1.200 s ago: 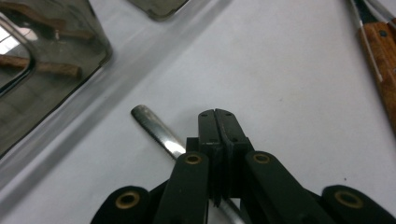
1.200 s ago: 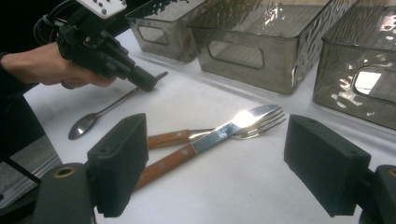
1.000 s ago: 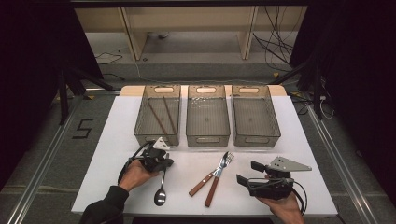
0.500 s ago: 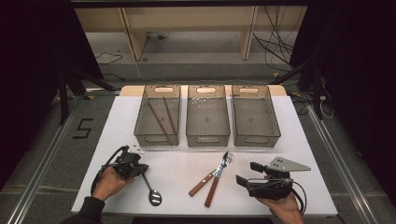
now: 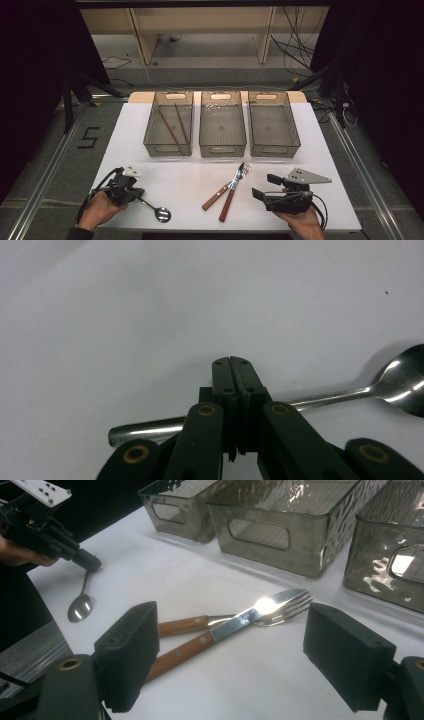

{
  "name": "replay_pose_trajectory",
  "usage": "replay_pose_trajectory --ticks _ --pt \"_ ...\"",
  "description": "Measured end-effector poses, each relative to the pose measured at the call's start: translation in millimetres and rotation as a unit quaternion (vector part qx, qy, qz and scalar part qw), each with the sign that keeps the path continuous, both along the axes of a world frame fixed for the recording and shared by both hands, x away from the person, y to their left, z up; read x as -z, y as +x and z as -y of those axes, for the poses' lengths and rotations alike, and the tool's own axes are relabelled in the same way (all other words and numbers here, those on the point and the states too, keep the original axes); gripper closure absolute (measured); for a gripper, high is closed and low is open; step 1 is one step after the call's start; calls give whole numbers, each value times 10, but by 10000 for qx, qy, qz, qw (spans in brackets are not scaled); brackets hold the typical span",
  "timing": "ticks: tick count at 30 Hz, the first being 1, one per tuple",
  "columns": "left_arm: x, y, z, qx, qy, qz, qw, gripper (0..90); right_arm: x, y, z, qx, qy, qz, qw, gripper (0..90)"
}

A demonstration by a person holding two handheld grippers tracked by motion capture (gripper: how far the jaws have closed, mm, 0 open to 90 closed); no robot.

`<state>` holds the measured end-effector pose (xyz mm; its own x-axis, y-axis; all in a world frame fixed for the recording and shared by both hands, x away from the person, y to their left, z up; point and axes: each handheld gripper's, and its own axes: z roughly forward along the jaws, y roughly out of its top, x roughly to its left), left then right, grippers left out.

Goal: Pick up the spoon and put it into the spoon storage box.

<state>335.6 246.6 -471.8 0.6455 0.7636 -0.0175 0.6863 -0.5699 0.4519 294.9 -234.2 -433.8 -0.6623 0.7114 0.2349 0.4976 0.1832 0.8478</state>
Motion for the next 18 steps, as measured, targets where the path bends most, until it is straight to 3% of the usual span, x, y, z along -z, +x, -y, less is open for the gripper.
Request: replay_pose_trajectory --ticks 15,18 --pt "-26 -92 -46 167 166 -200 9995 888 -4 -4 -7 -11 7 10 10000 230" --pt "-44 -78 -40 291 246 -230 9990 866 -4 -1 -8 -7 15 3 10000 230"
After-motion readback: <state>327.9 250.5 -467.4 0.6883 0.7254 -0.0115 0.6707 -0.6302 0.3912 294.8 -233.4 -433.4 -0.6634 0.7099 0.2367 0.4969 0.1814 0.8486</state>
